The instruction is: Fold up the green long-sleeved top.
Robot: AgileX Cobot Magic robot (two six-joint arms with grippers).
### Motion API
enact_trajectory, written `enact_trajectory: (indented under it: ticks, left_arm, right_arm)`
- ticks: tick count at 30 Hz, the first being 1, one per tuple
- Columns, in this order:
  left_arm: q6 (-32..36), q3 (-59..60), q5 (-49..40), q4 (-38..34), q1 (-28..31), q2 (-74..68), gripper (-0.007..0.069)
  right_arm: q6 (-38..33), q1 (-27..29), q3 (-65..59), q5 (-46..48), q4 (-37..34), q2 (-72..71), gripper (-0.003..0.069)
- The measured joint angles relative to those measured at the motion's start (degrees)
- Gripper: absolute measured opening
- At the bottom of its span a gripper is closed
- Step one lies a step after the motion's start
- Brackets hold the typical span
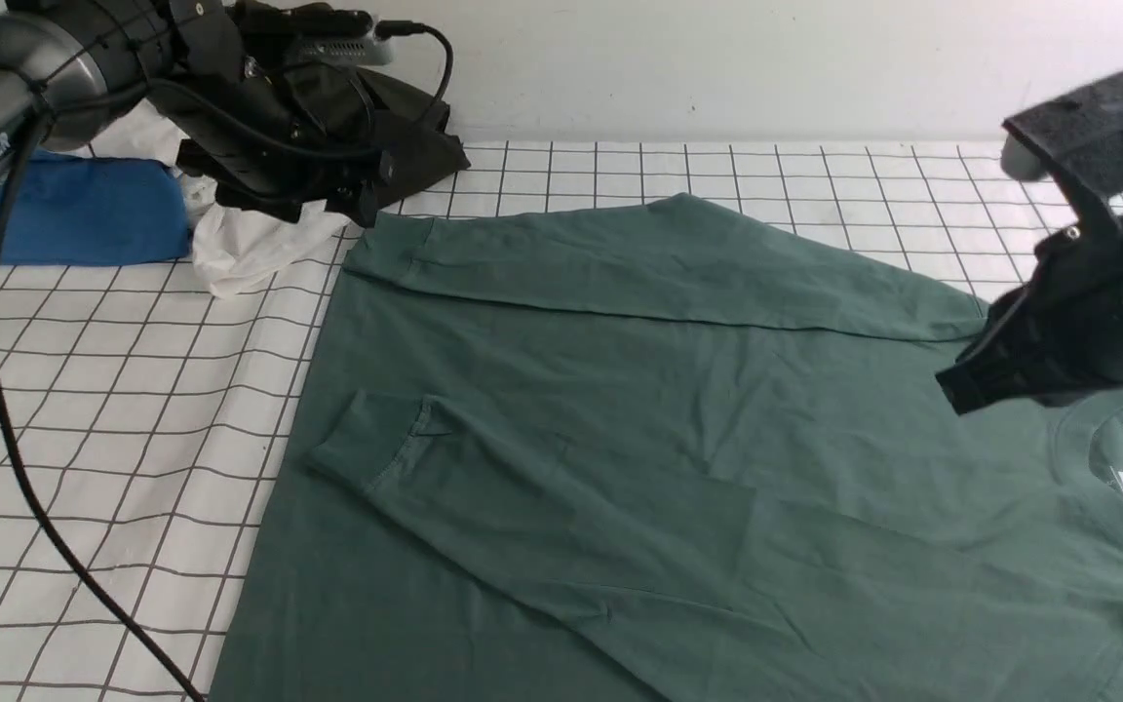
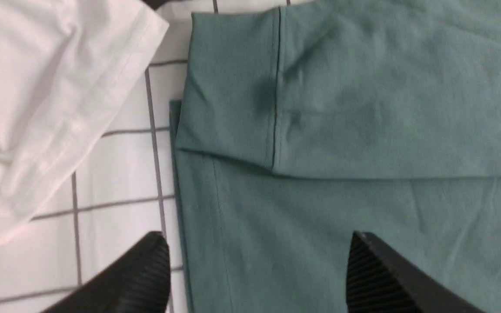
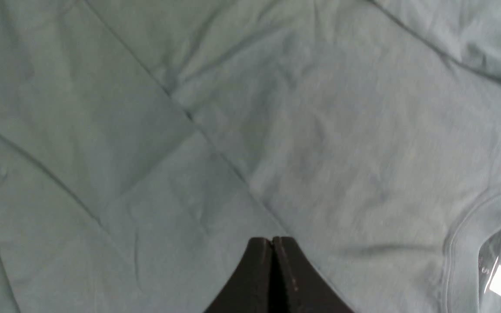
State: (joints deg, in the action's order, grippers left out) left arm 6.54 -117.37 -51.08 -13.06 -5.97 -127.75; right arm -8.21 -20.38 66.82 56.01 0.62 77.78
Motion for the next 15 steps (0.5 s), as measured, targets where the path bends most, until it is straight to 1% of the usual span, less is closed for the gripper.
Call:
enact_trajectory:
  ticks: [5,8,15]
  left_arm:
    - [0.00,-7.67,-0.05,-0.46,0.00,-7.29,0.0492]
    - [0.00,-11.91,-0.05,-0.44,0.02,-11.54,0.0469]
    - [0.00,-15.18,1.61,-0.44,0.02,-17.00,0.0425]
  right_arm:
    - [0.00,0.00,0.93,0.20,0.21,2.52,-0.0015]
    - [0.00,0.00,0.93,0.68,0.25,3.46,-0.0015]
    - [0.02,0.00,0.93,0.74,0.98,4.69,-0.0015]
